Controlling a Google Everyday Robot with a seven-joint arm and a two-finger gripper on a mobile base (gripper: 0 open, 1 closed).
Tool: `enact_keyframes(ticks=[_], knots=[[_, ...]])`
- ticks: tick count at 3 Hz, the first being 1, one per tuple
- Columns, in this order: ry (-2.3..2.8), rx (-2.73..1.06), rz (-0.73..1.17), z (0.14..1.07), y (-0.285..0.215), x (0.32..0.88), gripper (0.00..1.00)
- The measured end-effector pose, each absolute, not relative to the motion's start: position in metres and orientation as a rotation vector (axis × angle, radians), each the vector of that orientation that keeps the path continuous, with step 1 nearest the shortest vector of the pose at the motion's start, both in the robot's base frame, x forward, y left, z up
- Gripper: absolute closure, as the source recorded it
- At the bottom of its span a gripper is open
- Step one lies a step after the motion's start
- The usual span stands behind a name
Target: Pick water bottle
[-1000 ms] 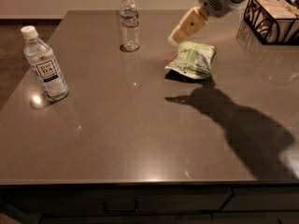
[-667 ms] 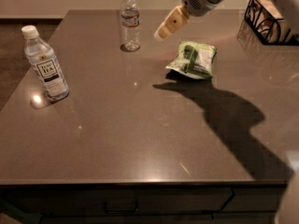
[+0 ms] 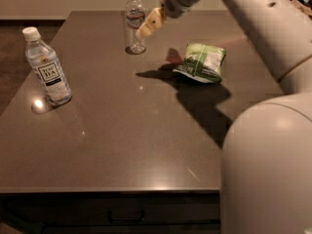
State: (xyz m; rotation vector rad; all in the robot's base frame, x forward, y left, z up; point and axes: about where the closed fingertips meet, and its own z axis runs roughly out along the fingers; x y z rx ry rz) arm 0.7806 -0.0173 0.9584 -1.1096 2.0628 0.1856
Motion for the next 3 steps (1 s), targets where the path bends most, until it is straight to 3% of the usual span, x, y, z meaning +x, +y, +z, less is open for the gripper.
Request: enact_keyframes(ticks=[3], knots=[[2.021,-1.088,0.229,0.935,0.066,0.824,0.00]])
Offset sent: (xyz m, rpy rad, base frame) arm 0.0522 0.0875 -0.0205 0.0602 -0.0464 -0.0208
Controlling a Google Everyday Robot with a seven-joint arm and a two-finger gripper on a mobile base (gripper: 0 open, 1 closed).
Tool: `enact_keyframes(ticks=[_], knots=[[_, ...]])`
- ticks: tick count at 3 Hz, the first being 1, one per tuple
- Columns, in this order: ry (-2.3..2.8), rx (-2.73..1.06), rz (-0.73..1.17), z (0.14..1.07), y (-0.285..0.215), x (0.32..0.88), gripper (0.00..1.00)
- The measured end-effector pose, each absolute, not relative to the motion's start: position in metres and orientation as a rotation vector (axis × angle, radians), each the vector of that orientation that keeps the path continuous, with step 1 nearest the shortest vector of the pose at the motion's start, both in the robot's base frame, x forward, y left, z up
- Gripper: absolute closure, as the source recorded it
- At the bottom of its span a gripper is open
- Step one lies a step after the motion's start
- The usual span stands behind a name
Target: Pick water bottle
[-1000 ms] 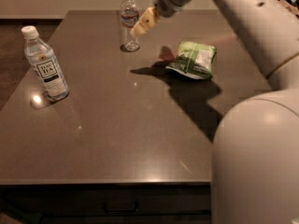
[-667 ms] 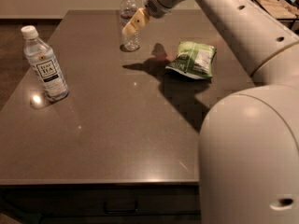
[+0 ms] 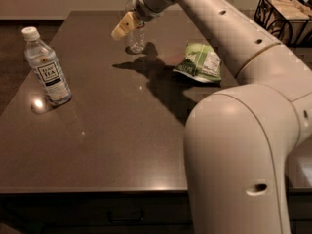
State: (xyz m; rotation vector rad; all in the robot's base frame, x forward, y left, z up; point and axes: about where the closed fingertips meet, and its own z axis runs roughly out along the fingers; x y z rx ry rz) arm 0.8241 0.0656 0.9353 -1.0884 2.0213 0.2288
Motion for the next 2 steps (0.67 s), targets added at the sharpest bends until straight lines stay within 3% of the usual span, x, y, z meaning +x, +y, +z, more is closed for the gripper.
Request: enact_keyframes(ticks=[1,2], knots=[[2.017,-1.092,0.246,0.9325,0.0730,0.8334,0.13],[2.011,-1.076,0.267,0.9376,0.0681,0.8413,0.37]])
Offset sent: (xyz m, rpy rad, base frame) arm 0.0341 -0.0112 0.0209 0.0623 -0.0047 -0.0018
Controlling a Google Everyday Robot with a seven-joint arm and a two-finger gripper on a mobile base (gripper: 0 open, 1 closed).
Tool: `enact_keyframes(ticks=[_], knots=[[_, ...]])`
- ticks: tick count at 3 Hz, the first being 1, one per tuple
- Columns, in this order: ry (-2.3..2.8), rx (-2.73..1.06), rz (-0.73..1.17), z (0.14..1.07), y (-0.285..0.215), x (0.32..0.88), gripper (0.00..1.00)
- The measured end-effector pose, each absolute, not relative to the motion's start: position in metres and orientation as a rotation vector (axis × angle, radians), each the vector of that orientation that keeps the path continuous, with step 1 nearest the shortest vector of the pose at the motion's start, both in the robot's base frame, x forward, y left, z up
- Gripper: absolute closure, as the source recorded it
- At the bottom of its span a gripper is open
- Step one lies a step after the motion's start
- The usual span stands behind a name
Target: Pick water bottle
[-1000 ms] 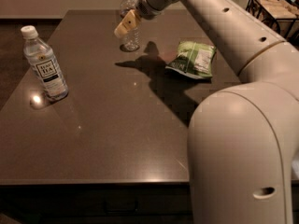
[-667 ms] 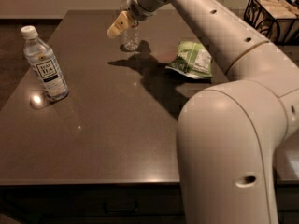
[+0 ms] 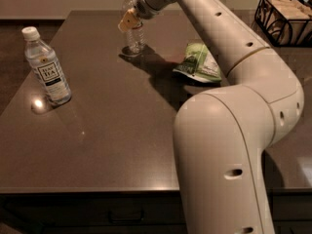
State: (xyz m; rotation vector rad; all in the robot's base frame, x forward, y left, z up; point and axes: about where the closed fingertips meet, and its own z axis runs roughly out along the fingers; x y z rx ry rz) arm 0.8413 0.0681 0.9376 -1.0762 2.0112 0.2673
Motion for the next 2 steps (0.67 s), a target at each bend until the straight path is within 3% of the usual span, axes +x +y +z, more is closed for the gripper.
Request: enact_keyframes(ticks=[2], knots=[[1.940,-1.136,0.362,0.973,0.063,0.822,0.83]])
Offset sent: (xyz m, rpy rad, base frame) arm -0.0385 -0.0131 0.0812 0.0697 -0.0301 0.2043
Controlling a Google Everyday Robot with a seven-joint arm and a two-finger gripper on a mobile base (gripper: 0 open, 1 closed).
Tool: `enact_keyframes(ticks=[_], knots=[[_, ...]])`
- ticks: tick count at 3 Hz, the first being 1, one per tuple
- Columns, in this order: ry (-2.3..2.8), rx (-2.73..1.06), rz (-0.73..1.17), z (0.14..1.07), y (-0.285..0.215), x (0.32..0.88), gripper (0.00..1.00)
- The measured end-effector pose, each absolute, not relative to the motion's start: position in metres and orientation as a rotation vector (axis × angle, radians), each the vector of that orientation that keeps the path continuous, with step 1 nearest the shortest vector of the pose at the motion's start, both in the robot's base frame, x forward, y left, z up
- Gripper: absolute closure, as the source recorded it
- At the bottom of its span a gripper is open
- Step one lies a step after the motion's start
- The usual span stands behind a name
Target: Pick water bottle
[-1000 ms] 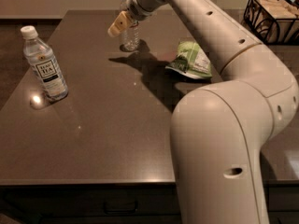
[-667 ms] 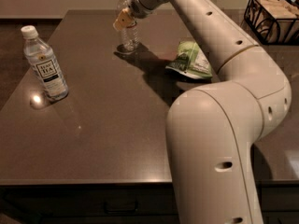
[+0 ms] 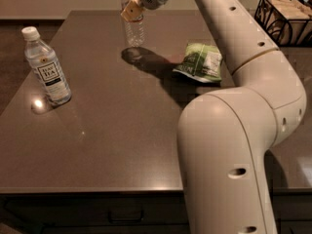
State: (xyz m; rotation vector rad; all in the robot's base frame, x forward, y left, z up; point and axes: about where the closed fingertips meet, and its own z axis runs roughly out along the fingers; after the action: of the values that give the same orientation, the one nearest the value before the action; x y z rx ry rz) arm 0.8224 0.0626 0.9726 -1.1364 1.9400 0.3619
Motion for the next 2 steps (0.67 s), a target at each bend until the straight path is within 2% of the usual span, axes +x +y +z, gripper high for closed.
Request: enact_keyframes(ticks=[1,2], knots=[[1.862,-1.236,0.410,1.003,0.069,0.794,1.00],[1.790,-1.340,0.441,1.023,0.078,0.768,1.00]])
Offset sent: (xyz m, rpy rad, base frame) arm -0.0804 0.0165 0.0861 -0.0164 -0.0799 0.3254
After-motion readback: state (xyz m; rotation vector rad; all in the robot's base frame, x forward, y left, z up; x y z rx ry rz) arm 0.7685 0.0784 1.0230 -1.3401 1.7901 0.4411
